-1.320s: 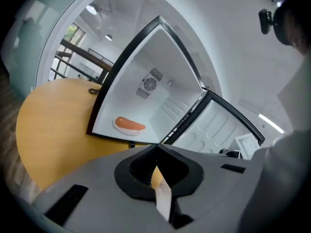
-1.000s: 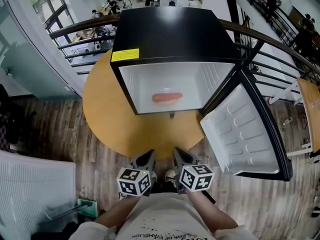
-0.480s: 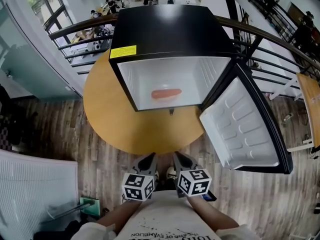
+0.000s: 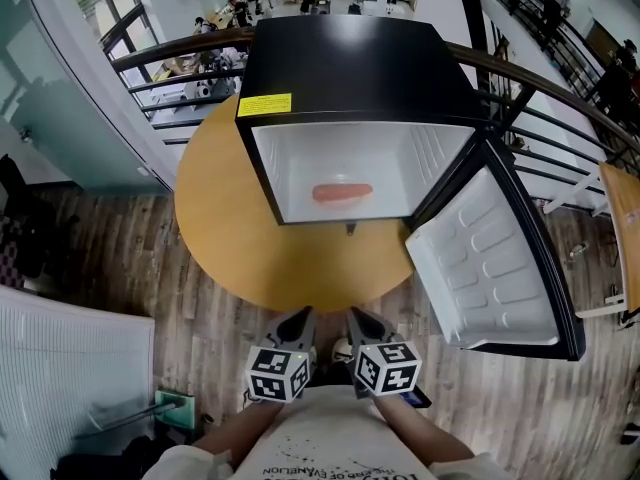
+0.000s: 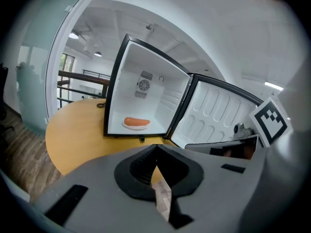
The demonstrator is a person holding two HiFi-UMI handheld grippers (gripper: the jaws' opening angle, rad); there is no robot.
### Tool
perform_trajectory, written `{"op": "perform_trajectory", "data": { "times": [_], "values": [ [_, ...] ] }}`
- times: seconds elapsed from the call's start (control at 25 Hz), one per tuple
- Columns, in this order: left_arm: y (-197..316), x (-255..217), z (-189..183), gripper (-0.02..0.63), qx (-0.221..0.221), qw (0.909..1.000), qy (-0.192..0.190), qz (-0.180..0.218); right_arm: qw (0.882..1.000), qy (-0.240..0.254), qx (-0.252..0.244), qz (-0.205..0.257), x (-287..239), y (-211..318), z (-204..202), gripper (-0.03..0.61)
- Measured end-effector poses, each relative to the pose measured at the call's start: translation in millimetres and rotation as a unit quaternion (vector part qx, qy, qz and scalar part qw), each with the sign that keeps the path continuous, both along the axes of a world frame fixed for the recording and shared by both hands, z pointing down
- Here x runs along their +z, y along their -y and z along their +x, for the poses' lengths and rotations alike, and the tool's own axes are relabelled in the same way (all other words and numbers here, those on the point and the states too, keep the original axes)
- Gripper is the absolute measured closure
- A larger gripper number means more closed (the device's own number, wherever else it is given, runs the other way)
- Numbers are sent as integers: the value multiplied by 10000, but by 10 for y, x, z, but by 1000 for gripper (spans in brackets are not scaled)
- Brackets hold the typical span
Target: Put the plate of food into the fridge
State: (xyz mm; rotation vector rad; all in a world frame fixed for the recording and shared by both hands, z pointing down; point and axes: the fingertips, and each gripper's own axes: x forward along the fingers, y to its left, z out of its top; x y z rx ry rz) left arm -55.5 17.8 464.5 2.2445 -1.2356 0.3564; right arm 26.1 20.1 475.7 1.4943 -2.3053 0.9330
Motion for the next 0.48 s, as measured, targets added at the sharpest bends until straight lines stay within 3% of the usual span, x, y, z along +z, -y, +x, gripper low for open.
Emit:
{"op": "perform_trajectory", "data": {
  "times": [0.48],
  "values": [
    [90,-19,24,591,-17,10000,-52,66,9999,-26,-84,69,-21,104,-3,552]
  ]
}}
